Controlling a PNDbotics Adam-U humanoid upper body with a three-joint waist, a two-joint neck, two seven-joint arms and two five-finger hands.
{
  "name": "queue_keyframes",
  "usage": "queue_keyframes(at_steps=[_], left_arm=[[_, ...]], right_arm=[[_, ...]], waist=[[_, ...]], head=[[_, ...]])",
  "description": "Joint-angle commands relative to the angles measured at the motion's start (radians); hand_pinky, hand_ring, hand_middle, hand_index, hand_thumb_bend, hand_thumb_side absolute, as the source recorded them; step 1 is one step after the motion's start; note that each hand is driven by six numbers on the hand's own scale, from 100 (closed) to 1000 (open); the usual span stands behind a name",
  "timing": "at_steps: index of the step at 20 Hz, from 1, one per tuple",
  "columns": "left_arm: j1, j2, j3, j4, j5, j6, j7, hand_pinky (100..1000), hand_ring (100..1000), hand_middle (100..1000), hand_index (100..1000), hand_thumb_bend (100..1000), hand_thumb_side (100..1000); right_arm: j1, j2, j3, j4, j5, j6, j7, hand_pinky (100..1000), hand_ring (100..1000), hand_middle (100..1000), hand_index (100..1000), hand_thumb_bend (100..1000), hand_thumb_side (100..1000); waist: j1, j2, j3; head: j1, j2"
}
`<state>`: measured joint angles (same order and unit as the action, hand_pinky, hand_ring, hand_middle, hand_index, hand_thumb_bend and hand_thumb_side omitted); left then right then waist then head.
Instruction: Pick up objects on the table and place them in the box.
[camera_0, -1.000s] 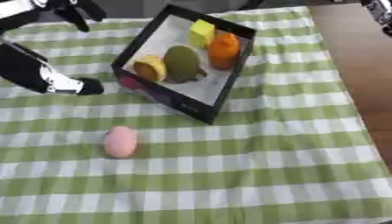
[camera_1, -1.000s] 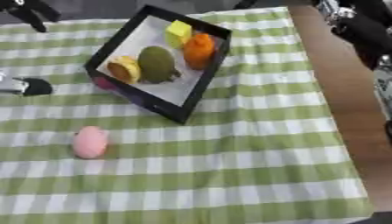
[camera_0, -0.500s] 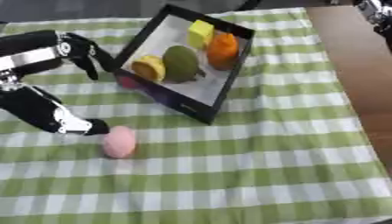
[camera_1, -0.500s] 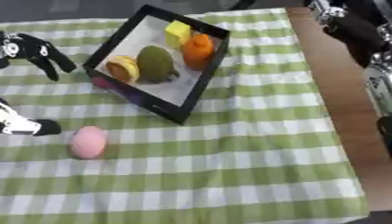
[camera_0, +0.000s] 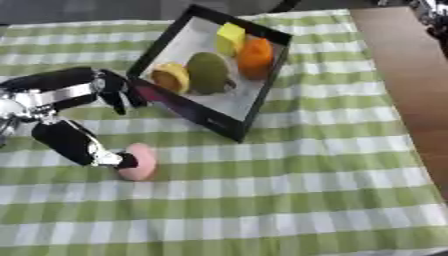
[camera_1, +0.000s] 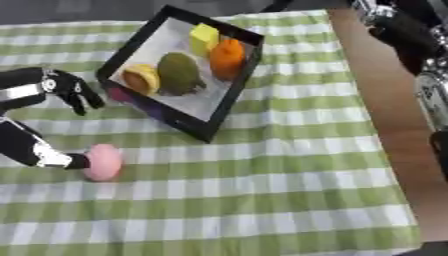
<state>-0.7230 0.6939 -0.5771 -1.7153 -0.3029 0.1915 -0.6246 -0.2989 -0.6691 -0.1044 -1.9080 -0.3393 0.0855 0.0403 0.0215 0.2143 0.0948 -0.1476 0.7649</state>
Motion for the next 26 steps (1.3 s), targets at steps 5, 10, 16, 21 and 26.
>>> queue_keyframes(at_steps=[5, 10, 16, 21, 26], left_arm=[[0.017, -0.046, -0.001, 0.127, -0.119, -0.08, 0.015, 803, 714, 748, 817, 591, 259], [0.039, -0.067, 0.006, 0.195, -0.164, -0.116, 0.026, 828, 734, 724, 818, 609, 275], [0.046, -0.093, 0.018, 0.235, -0.186, -0.141, 0.057, 815, 714, 703, 803, 537, 237], [0.03, -0.097, 0.02, 0.198, -0.158, -0.149, 0.076, 799, 673, 648, 730, 327, 100], [0.01, -0.08, 0.023, 0.142, -0.123, -0.14, 0.037, 767, 629, 596, 656, 185, 100]], right_arm=[[-0.014, -0.013, -0.012, -0.006, 0.001, 0.0, 0.001, 996, 826, 716, 768, 143, 372], [-0.016, -0.01, -0.013, -0.006, 0.001, 0.0, 0.0, 996, 827, 716, 768, 143, 372], [-0.014, -0.008, -0.014, -0.004, 0.001, 0.0, -0.002, 996, 827, 717, 767, 141, 374], [-0.014, -0.007, -0.013, -0.003, 0.002, 0.001, 0.0, 997, 828, 718, 767, 139, 376], [-0.012, -0.009, -0.014, -0.002, 0.003, 0.002, -0.001, 997, 828, 718, 767, 137, 376]], waist=[[-0.02, -0.011, -0.005], [-0.024, -0.007, -0.007], [-0.027, -0.006, -0.012], [-0.025, -0.005, -0.014], [-0.02, -0.008, -0.015]], head=[[0.009, 0.005], [0.015, 0.005], [0.025, 0.005], [0.028, 0.005], [0.028, 0.005]])
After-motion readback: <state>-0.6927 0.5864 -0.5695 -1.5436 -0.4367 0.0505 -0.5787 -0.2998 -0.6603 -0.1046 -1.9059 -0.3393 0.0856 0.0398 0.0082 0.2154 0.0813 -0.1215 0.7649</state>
